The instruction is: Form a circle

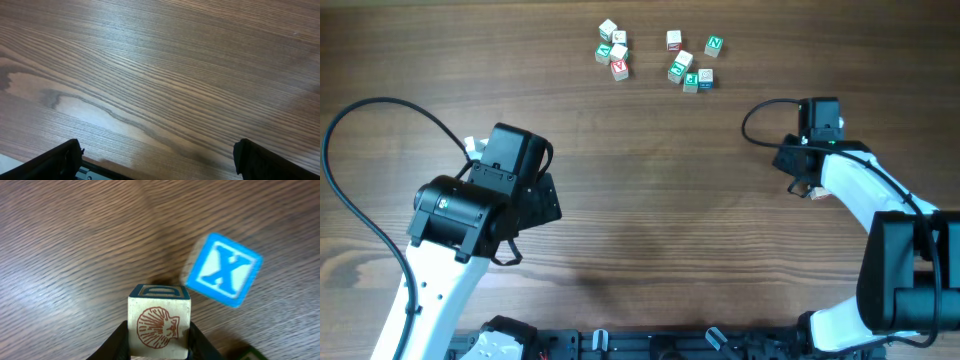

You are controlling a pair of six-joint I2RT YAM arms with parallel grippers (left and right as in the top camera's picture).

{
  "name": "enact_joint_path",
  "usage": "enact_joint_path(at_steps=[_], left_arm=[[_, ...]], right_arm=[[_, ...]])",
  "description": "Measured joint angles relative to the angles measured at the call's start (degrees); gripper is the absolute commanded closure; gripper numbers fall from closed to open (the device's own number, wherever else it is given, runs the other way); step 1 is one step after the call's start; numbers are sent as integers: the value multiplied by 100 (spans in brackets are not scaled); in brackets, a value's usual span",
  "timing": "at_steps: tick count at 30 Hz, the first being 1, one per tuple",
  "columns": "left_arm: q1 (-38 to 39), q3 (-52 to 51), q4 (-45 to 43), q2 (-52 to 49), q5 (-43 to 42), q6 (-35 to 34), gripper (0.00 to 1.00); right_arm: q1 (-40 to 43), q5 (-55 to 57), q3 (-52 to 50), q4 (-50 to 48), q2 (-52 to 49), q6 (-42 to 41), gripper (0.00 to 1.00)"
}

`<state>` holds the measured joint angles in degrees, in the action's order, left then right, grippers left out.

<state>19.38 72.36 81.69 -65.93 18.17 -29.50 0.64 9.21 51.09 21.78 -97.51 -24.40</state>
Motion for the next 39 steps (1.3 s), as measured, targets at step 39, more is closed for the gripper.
enact_joint_path(at_steps=[39], left_arm=[[0, 0, 0, 0, 0, 0, 0]], right_arm=[[81, -271, 0, -280, 0, -155, 77]])
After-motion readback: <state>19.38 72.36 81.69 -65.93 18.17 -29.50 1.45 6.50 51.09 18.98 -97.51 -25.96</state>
